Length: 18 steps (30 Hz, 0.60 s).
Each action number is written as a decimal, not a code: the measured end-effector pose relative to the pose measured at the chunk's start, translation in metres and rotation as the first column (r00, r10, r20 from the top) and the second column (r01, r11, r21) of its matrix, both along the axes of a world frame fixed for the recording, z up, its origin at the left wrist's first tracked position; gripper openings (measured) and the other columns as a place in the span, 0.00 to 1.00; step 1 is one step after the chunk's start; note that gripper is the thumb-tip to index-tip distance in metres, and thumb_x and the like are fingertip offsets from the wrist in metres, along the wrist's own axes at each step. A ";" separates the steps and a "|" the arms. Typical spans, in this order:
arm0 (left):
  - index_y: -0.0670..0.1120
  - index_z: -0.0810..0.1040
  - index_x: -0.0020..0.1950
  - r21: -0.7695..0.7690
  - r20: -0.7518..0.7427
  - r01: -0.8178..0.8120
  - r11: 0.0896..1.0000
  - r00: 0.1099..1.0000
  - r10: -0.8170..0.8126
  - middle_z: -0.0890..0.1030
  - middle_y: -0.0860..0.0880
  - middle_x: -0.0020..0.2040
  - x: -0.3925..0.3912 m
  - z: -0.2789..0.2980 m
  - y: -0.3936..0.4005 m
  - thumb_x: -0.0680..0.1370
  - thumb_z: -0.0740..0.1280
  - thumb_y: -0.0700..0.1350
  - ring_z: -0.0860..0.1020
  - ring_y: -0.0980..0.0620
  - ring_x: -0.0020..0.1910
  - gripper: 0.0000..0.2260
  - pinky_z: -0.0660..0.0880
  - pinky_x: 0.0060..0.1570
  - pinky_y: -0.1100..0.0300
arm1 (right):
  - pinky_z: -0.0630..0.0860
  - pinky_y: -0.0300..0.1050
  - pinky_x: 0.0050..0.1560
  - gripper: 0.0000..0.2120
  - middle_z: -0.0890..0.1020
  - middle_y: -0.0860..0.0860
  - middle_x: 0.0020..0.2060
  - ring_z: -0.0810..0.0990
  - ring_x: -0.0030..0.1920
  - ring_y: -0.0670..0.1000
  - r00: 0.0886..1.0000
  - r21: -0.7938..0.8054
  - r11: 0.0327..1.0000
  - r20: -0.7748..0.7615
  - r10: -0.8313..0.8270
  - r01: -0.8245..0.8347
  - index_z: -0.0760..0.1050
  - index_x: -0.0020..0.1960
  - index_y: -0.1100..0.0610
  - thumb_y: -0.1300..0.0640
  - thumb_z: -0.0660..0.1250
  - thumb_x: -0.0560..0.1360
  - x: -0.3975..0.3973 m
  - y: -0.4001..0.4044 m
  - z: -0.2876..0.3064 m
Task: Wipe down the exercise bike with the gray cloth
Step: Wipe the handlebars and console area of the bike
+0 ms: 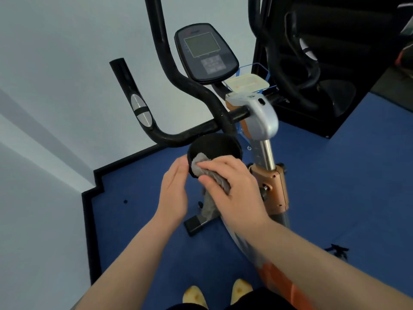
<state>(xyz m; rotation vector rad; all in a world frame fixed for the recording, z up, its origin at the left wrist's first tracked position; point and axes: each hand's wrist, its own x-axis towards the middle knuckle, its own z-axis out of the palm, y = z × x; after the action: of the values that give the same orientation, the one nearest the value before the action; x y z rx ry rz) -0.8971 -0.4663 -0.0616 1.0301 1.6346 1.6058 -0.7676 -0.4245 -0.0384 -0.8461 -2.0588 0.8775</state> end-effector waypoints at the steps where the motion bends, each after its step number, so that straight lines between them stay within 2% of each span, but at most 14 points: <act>1: 0.42 0.80 0.56 0.009 -0.023 0.001 1.000 1.000 -0.001 0.83 0.46 0.53 -0.001 0.003 0.001 0.85 0.53 0.42 0.79 0.51 0.56 0.16 0.74 0.61 0.55 | 0.72 0.40 0.57 0.11 0.79 0.46 0.51 0.75 0.54 0.46 1.000 0.025 1.000 0.001 0.007 -0.007 0.81 0.58 0.54 0.57 0.70 0.76 0.003 0.007 0.004; 4: 0.46 0.81 0.58 0.026 -0.043 -0.030 0.999 0.999 0.031 0.83 0.51 0.54 -0.003 0.013 0.011 0.82 0.55 0.47 0.79 0.54 0.57 0.16 0.74 0.59 0.60 | 0.72 0.44 0.56 0.11 0.80 0.50 0.50 0.75 0.53 0.51 0.995 0.266 0.959 -0.028 -0.095 0.099 0.82 0.57 0.57 0.59 0.71 0.75 -0.003 0.034 0.027; 6: 0.47 0.80 0.57 -0.030 -0.034 -0.053 0.998 0.998 0.052 0.83 0.52 0.53 -0.003 0.017 0.019 0.81 0.57 0.49 0.79 0.55 0.55 0.15 0.74 0.55 0.64 | 0.72 0.47 0.55 0.10 0.80 0.52 0.50 0.75 0.53 0.54 0.985 0.414 0.904 0.078 -0.151 0.106 0.82 0.56 0.58 0.58 0.71 0.75 -0.013 0.051 0.036; 7: 0.47 0.80 0.56 -0.065 -0.033 -0.046 0.997 0.998 0.044 0.82 0.53 0.51 -0.002 0.019 0.022 0.81 0.58 0.47 0.78 0.55 0.52 0.12 0.73 0.52 0.65 | 0.72 0.48 0.55 0.10 0.80 0.52 0.51 0.74 0.54 0.54 0.968 0.401 0.913 0.193 -0.162 0.073 0.82 0.56 0.56 0.57 0.70 0.76 -0.018 0.056 0.037; 9: 0.48 0.79 0.52 -0.122 -0.043 -0.018 0.992 0.999 0.013 0.80 0.55 0.44 0.001 0.019 0.026 0.82 0.57 0.43 0.75 0.57 0.43 0.11 0.70 0.43 0.69 | 0.71 0.47 0.55 0.11 0.78 0.50 0.53 0.73 0.56 0.52 0.927 0.257 0.965 0.344 -0.147 0.058 0.79 0.58 0.52 0.51 0.66 0.79 -0.024 0.064 0.033; 11: 0.48 0.77 0.48 -0.134 -0.056 -0.006 0.991 0.998 -0.002 0.78 0.55 0.40 0.000 0.019 0.026 0.82 0.55 0.42 0.73 0.58 0.40 0.11 0.69 0.38 0.68 | 0.71 0.45 0.53 0.11 0.77 0.49 0.53 0.74 0.54 0.51 0.938 0.131 0.988 0.327 -0.117 0.078 0.77 0.59 0.50 0.49 0.64 0.79 -0.022 0.067 0.028; 14: 0.48 0.78 0.52 -0.124 -0.066 0.031 0.992 0.997 -0.039 0.80 0.51 0.45 -0.004 0.015 0.022 0.83 0.55 0.43 0.76 0.56 0.44 0.12 0.71 0.42 0.68 | 0.73 0.45 0.52 0.11 0.78 0.51 0.51 0.77 0.52 0.50 0.971 -0.023 0.993 0.215 -0.105 0.113 0.75 0.61 0.48 0.49 0.63 0.79 -0.009 0.064 0.024; 18: 0.46 0.77 0.53 -0.101 -0.105 0.041 0.994 0.993 -0.051 0.79 0.48 0.46 -0.003 0.012 0.023 0.84 0.53 0.43 0.75 0.53 0.44 0.13 0.71 0.43 0.65 | 0.74 0.47 0.49 0.10 0.81 0.50 0.48 0.78 0.50 0.50 0.960 -0.072 0.988 0.257 -0.114 0.136 0.74 0.58 0.50 0.48 0.63 0.79 -0.014 0.072 0.027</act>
<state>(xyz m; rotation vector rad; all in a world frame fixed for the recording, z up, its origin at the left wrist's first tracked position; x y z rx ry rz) -0.9005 -0.4431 -0.0495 1.1112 1.7298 1.4470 -0.7816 -0.3525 -0.0115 -1.1761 -2.1659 0.8318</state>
